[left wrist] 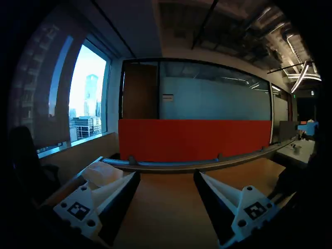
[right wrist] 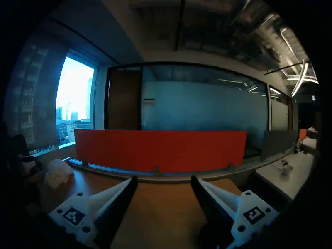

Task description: Fold towel

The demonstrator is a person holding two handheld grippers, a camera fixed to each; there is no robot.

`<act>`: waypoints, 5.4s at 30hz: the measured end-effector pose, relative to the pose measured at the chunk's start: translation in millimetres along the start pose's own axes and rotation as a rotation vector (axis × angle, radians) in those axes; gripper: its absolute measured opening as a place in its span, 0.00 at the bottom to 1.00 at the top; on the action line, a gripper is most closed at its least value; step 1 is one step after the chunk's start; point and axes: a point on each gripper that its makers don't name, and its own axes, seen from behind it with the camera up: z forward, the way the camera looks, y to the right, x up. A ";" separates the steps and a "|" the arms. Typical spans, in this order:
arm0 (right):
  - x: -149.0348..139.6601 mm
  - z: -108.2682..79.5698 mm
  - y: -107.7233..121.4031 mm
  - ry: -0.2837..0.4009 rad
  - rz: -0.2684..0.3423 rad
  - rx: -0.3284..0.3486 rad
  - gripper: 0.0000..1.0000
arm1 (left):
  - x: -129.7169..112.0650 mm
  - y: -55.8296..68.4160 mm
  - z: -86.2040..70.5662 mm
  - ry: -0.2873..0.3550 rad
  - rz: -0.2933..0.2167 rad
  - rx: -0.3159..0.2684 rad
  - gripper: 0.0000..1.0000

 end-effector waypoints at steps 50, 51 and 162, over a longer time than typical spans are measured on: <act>-98.7 0.7 -43.1 0.007 -0.020 0.051 0.99 | -179.8 14.4 1.1 0.057 0.042 0.028 0.95; -98.9 0.7 -43.2 0.007 -0.019 0.051 0.99 | -180.9 14.5 1.3 0.057 0.042 0.029 0.95; -246.1 20.0 29.6 0.080 0.041 -0.043 0.99 | -188.6 3.9 4.8 0.053 0.012 0.046 0.95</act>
